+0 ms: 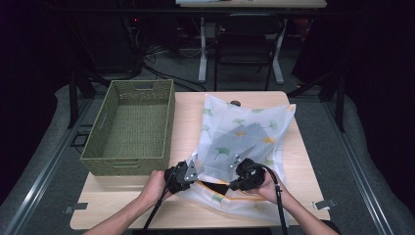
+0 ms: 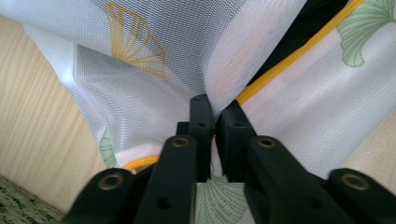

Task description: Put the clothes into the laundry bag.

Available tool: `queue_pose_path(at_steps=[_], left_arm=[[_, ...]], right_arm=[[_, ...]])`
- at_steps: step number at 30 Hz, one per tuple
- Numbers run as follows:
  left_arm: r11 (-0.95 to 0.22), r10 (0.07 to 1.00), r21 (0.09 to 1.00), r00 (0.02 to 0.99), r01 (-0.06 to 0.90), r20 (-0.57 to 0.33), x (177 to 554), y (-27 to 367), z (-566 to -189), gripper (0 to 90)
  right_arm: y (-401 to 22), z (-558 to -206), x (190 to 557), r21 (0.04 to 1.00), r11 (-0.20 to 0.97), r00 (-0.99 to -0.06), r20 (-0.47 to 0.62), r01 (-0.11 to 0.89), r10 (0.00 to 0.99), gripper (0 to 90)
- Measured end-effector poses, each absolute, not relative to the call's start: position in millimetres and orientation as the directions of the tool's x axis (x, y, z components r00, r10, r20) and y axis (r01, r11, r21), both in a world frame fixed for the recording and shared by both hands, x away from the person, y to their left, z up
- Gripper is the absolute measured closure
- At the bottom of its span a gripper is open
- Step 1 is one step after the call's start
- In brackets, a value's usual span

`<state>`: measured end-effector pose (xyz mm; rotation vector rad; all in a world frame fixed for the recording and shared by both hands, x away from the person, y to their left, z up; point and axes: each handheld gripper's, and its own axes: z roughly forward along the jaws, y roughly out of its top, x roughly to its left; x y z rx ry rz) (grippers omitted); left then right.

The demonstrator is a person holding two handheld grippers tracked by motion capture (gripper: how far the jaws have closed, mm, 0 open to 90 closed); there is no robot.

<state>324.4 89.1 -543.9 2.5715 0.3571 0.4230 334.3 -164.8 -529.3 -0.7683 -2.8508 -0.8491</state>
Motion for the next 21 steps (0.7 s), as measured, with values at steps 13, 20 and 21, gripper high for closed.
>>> queue_pose_path(at_steps=[13,20,21], left_arm=[[-0.852,0.303,0.494,0.932,0.173,0.197,325.3,83.4,-553.4,88.3],[-0.875,0.265,0.456,0.949,0.163,0.169,323.7,80.7,-556.9,87.8],[-0.874,0.265,0.458,0.950,0.163,0.166,324.3,80.7,-557.2,87.8]], right_arm=[[-163.5,-538.7,336.2,0.463,0.755,-0.883,0.180,0.465,0.433,88.1],[-163.7,-544.6,336.5,0.424,0.781,-0.887,0.164,0.459,0.432,87.8],[-163.7,-544.6,336.5,0.424,0.781,-0.887,0.164,0.459,0.432,87.8]])
